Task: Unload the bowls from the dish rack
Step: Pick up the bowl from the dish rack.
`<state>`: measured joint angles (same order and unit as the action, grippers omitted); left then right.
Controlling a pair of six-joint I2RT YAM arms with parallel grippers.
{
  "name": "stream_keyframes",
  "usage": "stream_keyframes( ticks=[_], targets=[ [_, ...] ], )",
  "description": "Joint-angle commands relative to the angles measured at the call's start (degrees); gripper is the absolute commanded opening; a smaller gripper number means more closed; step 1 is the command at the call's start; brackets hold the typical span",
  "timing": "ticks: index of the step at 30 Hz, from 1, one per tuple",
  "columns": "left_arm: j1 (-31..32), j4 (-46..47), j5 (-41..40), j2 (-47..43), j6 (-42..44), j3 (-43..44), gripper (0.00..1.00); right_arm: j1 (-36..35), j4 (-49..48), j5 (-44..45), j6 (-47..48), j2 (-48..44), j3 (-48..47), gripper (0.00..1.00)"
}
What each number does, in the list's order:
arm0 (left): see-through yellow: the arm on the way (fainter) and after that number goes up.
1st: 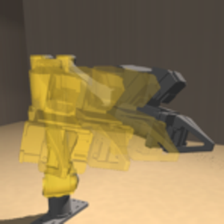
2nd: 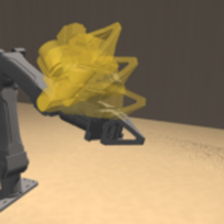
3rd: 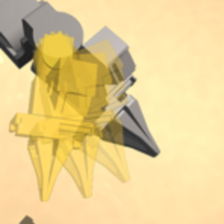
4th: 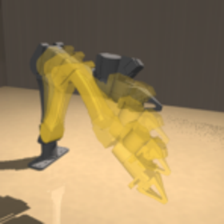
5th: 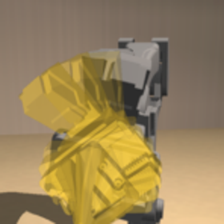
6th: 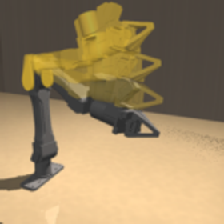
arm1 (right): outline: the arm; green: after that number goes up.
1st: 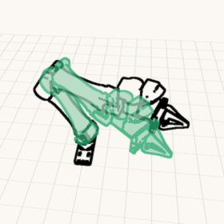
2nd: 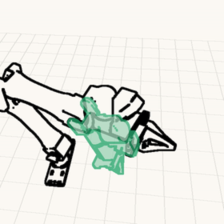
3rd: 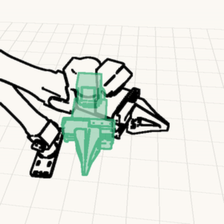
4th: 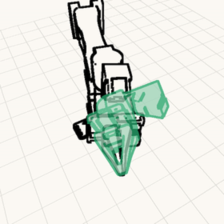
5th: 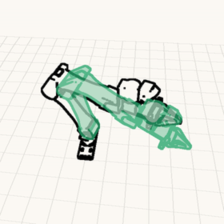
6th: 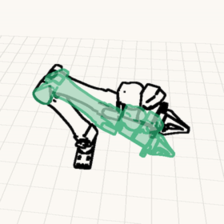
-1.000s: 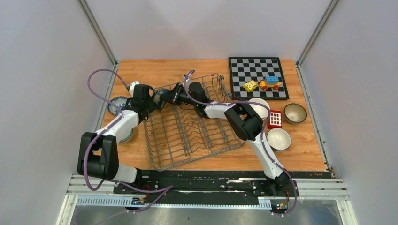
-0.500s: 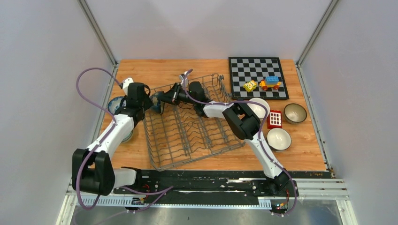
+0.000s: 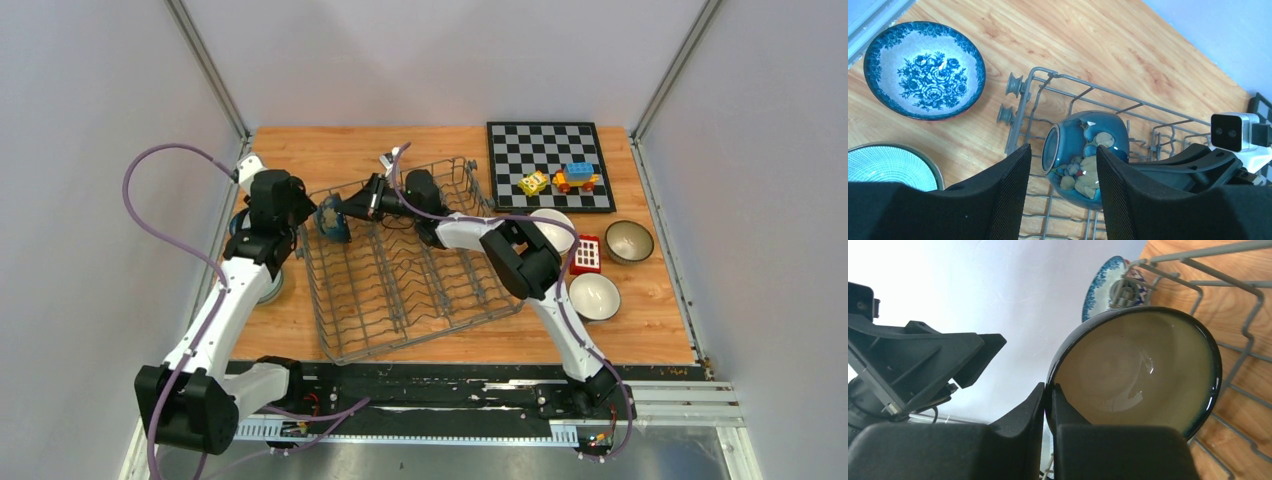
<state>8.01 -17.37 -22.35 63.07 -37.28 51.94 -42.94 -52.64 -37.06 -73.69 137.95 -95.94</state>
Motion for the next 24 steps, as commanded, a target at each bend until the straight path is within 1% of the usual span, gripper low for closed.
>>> stream_keyframes(
  ticks=[1, 6, 9, 12, 14, 22, 24],
  targets=[
    [0.1, -2.0, -0.5, -2.4, -1.0, 1.7, 0.54, 0.7, -7.1, -2.1, 1.0, -7.0, 0.9, 0.0],
    [0.0, -2.4, 1.8, -3.4, -0.5, 0.8, 0.56, 0.8, -8.5, -2.3, 0.9, -9.1, 4.0, 0.0],
    [0.1, -2.9, 3.8, -3.2, 0.6, 0.9, 0.6, 1.4, -7.6, -4.0, 2.2, -10.9, 5.5, 0.0],
    [0.0, -4.4, 6.0, -2.2, 1.2, 2.3, 0.65, 2.6, -4.9, -5.5, 5.1, -13.8, 9.1, 0.0],
    [0.1, -4.9, 8.1, -1.4, 1.0, 3.0, 0.66, 3.4, -3.9, -6.3, 6.2, -14.9, 10.7, 0.0],
    [0.1, -7.3, 15.4, 0.9, -0.3, 3.0, 0.67, 4.0, -5.1, -7.7, 6.4, -15.7, 15.4, 0.0],
    [0.1, -8.1, 16.0, 0.7, -0.4, 2.7, 0.67, 4.0, -5.2, -7.9, 6.6, -16.3, 16.4, 0.0]
  ],
)
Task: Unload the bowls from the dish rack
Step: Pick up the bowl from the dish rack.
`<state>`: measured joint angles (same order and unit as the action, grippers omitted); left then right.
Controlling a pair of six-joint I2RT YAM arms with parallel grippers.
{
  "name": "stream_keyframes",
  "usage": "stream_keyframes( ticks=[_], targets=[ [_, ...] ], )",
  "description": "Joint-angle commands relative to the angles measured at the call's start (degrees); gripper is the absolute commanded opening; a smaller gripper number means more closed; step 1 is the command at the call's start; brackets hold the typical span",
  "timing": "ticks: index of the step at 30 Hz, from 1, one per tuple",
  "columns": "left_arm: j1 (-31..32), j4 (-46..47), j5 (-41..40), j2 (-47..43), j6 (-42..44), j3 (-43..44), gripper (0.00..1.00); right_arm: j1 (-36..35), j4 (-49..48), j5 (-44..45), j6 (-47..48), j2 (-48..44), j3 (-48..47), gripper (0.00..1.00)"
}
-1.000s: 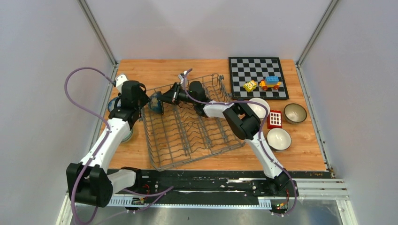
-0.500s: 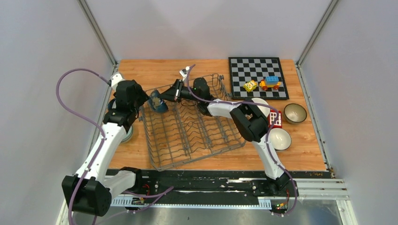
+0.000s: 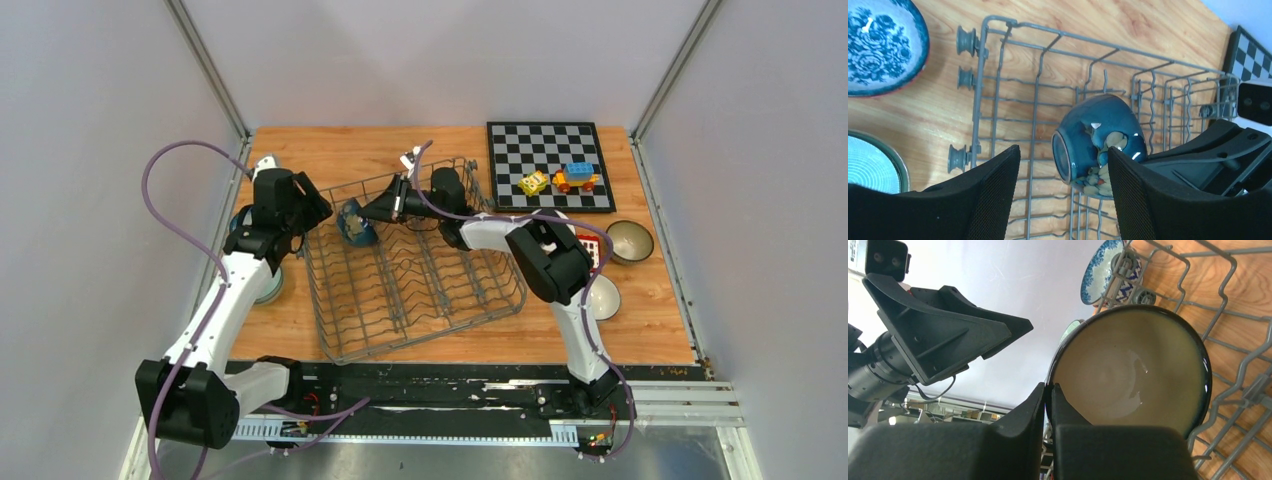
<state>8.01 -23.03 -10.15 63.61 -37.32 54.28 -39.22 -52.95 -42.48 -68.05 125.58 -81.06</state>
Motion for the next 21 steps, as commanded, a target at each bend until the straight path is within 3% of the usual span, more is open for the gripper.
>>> stream_keyframes(
  ticks=[1, 9, 16, 21],
  targets=[
    [0.0, -2.5, 4.2, 0.0, -0.6, 0.1, 0.68, 0.4, -4.9, -2.8, 1.1, -4.2, 1.7, 0.0],
    [0.1, -3.8, 14.5, 2.1, -2.2, -0.4, 0.8, 0.3, -1.1, -3.9, 5.1, -6.4, 4.0, 0.0],
    [0.1, -5.4, 5.9, 1.5, -4.9, -6.5, 0.72, -0.6, -0.4, -5.7, 6.1, -5.6, 5.1, 0.0],
    [0.1, -4.6, 5.0, 1.1, -5.9, -8.7, 0.64, -1.1, -1.2, -5.4, 5.8, -4.8, 6.0, 0.0]
  ],
)
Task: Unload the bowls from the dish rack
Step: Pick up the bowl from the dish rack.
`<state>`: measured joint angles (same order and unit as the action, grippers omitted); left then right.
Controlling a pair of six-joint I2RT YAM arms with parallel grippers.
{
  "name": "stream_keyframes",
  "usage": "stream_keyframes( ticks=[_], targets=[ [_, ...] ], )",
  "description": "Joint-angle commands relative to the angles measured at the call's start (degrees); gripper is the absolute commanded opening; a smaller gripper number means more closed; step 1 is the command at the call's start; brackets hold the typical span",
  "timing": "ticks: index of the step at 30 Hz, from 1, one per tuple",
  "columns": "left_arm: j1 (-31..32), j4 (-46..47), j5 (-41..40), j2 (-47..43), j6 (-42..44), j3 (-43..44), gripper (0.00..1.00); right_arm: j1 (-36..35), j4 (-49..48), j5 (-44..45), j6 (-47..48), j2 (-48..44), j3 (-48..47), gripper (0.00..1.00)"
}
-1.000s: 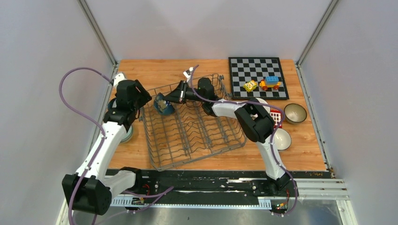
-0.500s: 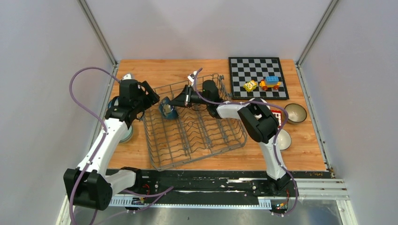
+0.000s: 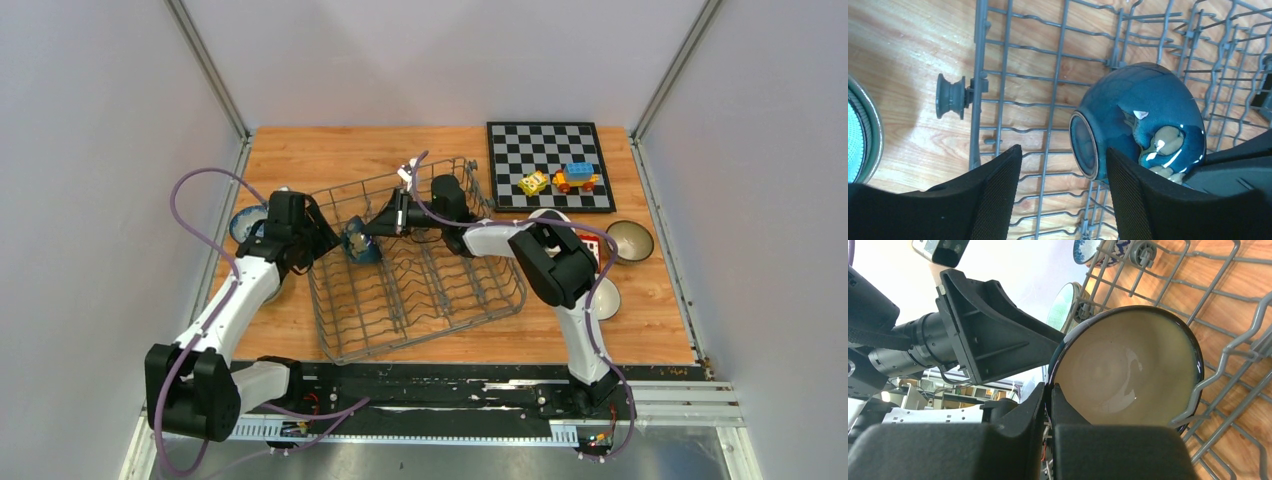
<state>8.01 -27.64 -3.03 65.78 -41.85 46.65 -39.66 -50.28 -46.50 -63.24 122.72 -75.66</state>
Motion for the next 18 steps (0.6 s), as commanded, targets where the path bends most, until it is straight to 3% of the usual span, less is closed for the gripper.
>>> stream_keyframes(
  ticks=[1, 8, 18],
  targets=[
    [0.1, 0.1, -2.1, -0.9, -1.5, -1.3, 0.6, -0.8, -4.0, -1.4, 0.8, -1.7, 0.6, 0.0],
    [0.1, 4.2, 1.9, 0.1, -2.4, -4.9, 0.42, -1.1, -5.6, -1.1, -0.4, -0.9, 1.1, 0.0],
    [0.1, 10.5, 7.5, 4.7, -3.3, -7.7, 0.34, -1.6, -7.5, -3.4, -2.0, 0.4, 2.3, 0.0]
  ],
)
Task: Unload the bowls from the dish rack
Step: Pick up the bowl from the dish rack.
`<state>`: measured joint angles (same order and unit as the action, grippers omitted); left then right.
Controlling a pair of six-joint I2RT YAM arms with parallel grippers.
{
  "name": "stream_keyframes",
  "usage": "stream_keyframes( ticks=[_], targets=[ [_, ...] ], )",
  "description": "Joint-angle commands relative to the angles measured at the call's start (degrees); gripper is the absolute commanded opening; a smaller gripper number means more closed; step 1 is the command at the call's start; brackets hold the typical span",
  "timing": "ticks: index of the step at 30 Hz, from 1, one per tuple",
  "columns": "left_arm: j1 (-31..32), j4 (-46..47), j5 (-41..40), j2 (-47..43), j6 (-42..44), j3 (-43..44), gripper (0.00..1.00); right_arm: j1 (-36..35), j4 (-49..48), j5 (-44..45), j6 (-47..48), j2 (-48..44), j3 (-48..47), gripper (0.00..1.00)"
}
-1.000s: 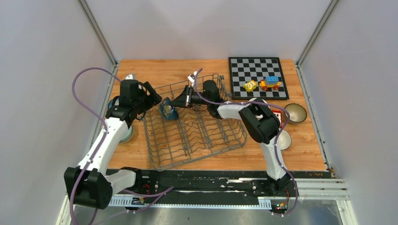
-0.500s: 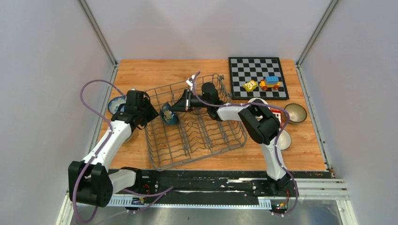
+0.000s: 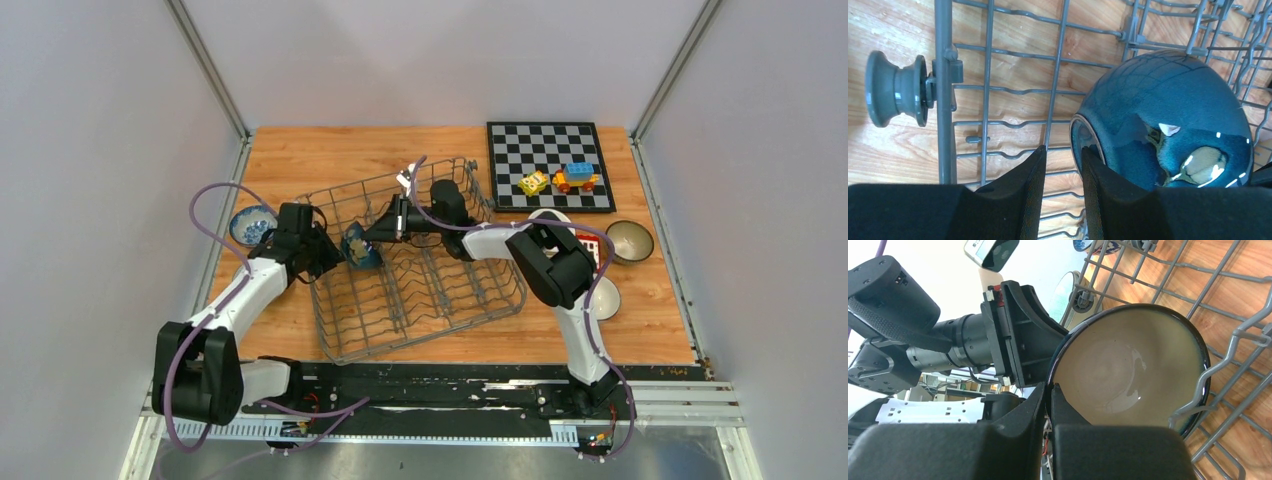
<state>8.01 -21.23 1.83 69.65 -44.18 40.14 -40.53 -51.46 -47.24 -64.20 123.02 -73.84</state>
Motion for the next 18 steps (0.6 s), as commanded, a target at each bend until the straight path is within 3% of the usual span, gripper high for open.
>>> stream_keyframes(
  ticks=[1, 4, 9, 18],
  targets=[
    [0.1, 4.5, 2.7, 0.8, -0.9, -1.3, 0.34, -0.7, -6.3, -2.9, -1.1, 0.2, 0.6, 0.0],
    [0.1, 5.2, 2.8, 0.8, -0.8, -1.1, 0.33, -0.7, -6.3, -3.4, -1.2, 0.3, 1.0, 0.01],
    [0.1, 6.3, 2.9, 1.1, -0.6, -1.1, 0.33, -0.9, -5.6, -4.4, -1.1, 0.7, 0.7, 0.13],
    [0.5, 8.5, 3.7, 1.7, -1.0, -2.4, 0.33, -2.2, 0.9, -6.4, 1.4, 1.4, -1.5, 0.25]
  ],
)
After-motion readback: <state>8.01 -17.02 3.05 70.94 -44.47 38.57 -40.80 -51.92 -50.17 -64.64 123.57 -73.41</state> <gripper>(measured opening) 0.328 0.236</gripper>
